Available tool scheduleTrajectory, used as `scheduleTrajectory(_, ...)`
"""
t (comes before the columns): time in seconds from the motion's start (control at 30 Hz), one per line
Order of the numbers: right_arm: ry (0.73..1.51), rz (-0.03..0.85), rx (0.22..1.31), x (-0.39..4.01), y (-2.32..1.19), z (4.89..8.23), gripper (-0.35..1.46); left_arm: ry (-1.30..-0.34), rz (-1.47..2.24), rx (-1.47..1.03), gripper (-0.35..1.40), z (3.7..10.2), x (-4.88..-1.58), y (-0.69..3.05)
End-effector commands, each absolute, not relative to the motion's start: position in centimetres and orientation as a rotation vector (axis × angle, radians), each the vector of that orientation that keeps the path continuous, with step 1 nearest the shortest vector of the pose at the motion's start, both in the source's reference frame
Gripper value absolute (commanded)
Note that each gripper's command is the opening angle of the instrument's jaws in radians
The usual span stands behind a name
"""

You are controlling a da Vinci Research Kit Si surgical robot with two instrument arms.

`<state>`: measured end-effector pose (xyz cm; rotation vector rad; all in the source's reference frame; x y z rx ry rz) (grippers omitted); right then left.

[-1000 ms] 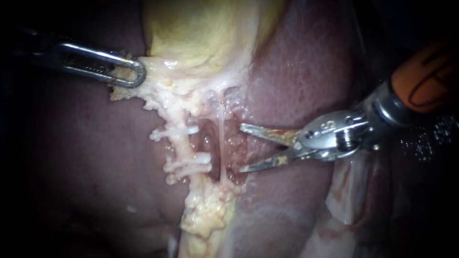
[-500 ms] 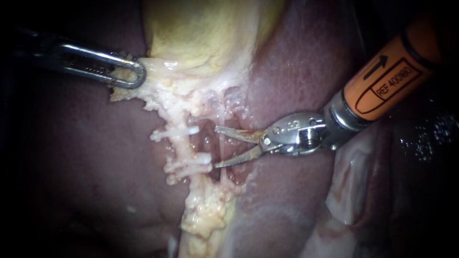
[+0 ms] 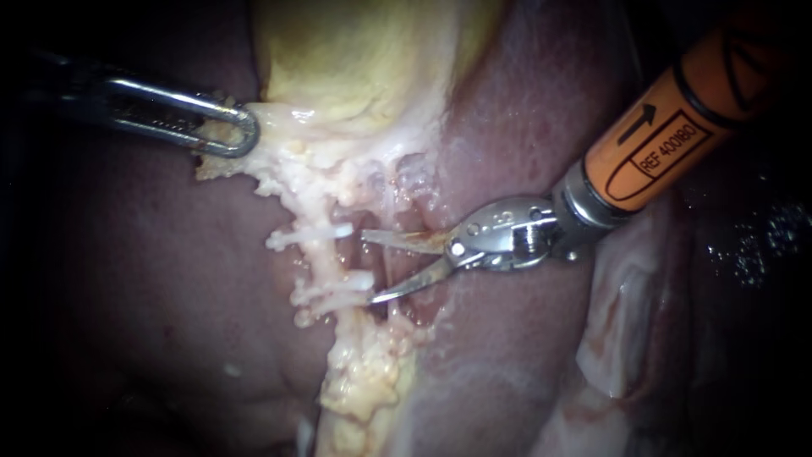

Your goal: Go to the cutting position left tube

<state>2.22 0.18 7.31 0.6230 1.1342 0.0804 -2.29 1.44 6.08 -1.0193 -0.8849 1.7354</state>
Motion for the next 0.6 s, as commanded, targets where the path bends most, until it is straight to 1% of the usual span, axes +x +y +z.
scheduleTrajectory(0.03, 1.138, 0.074, 0.618, 2.25, 0.17, 7.3, 1.33, -0.885, 1.735, -1.019, -0.35, 6.08, -2.29, 1.44)
scheduleTrajectory(0.3, 1.156, 0.06, 0.62, 2.5, 0.14, 7.25, 1.33, -0.884, 1.735, -1.019, -0.35, 6.08, -2.3, 1.44)
scheduleTrajectory(0.43, 1.185, 0.05, 0.628, 2.65, 0.12, 7.23, 1.31, -0.884, 1.735, -1.019, -0.35, 6.08, -2.3, 1.44)
scheduleTrajectory(0.6, 1.193, 0.074, 0.65, 2.86, 0.08, 7.22, 1.31, -0.887, 1.735, -1.019, -0.35, 6.08, -2.31, 1.44)
